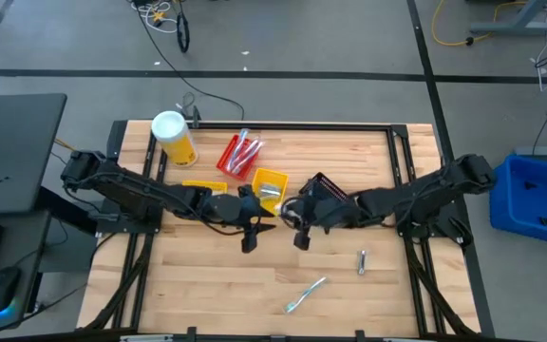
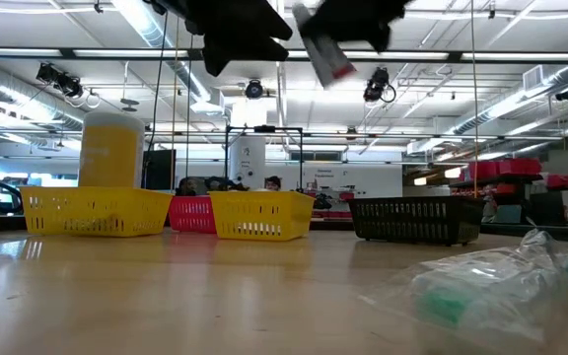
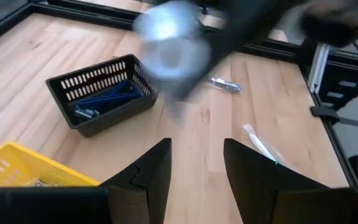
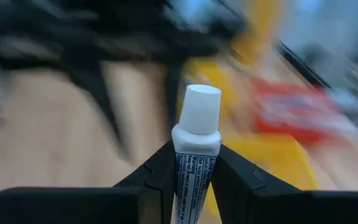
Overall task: Pick & Place Travel size toiletries
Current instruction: Put the white toothpaste into the left yellow bin
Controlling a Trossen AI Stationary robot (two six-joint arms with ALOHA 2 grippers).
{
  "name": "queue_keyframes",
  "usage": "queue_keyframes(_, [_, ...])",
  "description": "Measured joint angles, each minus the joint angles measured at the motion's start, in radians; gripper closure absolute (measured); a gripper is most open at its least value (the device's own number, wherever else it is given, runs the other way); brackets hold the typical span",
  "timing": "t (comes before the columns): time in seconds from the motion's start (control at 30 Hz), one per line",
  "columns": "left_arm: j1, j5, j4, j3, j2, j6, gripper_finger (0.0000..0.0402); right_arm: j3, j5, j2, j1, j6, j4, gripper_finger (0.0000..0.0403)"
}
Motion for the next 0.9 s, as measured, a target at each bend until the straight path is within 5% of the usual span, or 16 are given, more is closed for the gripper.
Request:
queue_keyframes(0.2, [-0.020,-0.029,0.005,0.000,0.000,-0.043,0.0248,0.000,-0.272,-0.001,-0.036,-0.164,0.171,0.0309])
queue_keyframes(0.67, [-0.061,-0.033,0.005,0.000,0.000,-0.007,0.0248,0.000,-0.280,0.000,-0.052,-0.165,0.133,0.0309])
queue_keyframes(0.9, [-0.067,-0.183,0.012,0.000,0.000,-0.022,0.0248,0.000,-0.271,0.000,-0.056,-0.172,0.214,0.0309])
